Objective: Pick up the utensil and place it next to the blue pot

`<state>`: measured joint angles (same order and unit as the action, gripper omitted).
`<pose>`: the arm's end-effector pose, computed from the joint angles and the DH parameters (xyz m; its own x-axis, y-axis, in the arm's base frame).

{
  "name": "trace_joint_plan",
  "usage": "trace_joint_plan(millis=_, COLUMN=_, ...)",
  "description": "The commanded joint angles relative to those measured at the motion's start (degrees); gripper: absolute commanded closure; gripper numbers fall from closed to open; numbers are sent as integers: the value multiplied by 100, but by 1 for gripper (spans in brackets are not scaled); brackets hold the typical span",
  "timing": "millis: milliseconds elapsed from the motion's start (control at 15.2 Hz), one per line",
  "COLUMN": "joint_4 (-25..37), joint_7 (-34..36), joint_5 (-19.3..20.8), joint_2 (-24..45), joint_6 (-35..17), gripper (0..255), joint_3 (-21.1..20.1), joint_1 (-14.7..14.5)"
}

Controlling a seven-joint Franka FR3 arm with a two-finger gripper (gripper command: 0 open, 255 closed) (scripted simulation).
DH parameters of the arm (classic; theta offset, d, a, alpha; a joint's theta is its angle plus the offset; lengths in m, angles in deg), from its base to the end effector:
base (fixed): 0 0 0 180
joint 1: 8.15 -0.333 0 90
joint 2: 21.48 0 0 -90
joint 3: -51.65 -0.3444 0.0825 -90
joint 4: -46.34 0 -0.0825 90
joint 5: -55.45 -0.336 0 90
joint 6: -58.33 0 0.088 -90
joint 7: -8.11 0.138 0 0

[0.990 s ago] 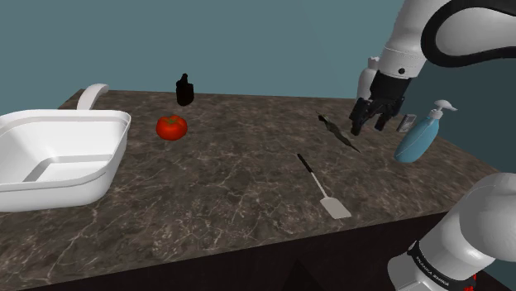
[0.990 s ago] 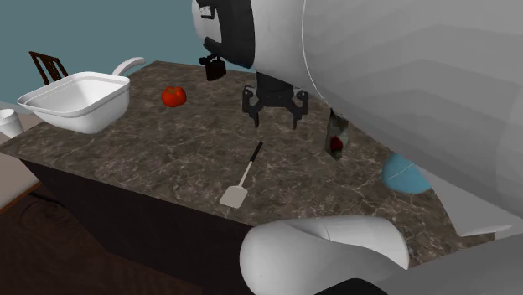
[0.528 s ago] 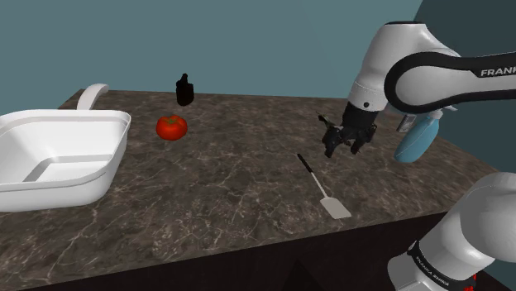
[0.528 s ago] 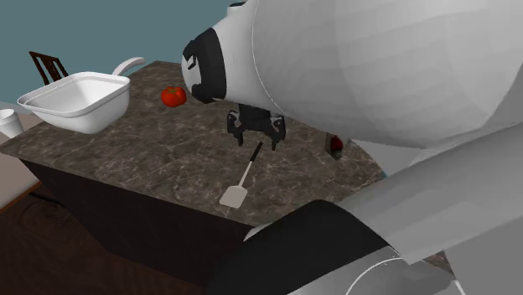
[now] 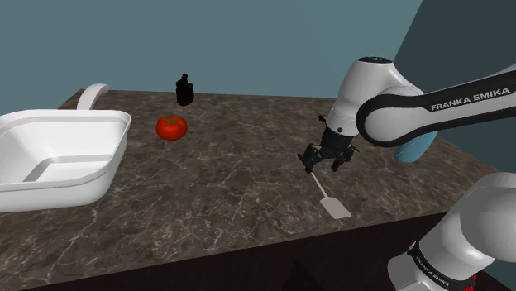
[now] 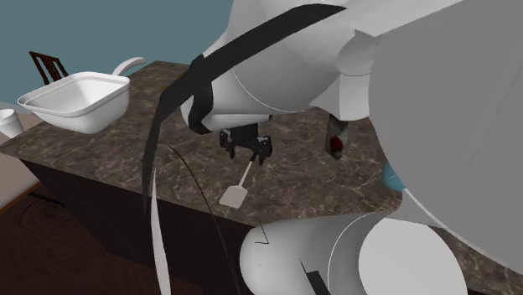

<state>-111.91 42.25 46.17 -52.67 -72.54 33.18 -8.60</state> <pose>0.2914 0.1041 0.3931 0.9156 -0.3969 0.0651 -0.3978 -0.9175 0.0008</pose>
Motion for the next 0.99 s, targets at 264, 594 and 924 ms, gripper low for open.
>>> trace_joint_plan(millis=264, joint_4=-232, joint_7=43, joint_5=1, joint_2=401, joint_6=-640, gripper=0, joint_3=-101, joint_1=43)
trace_joint_plan(millis=594, joint_4=-232, joint_7=43, joint_5=1, joint_2=401, joint_6=-640, gripper=0, joint_3=-101, joint_1=43)
trace_joint_plan(millis=924, joint_4=-232, joint_7=43, joint_5=1, joint_2=402, joint_6=-640, gripper=255, joint_3=-101, joint_1=43)
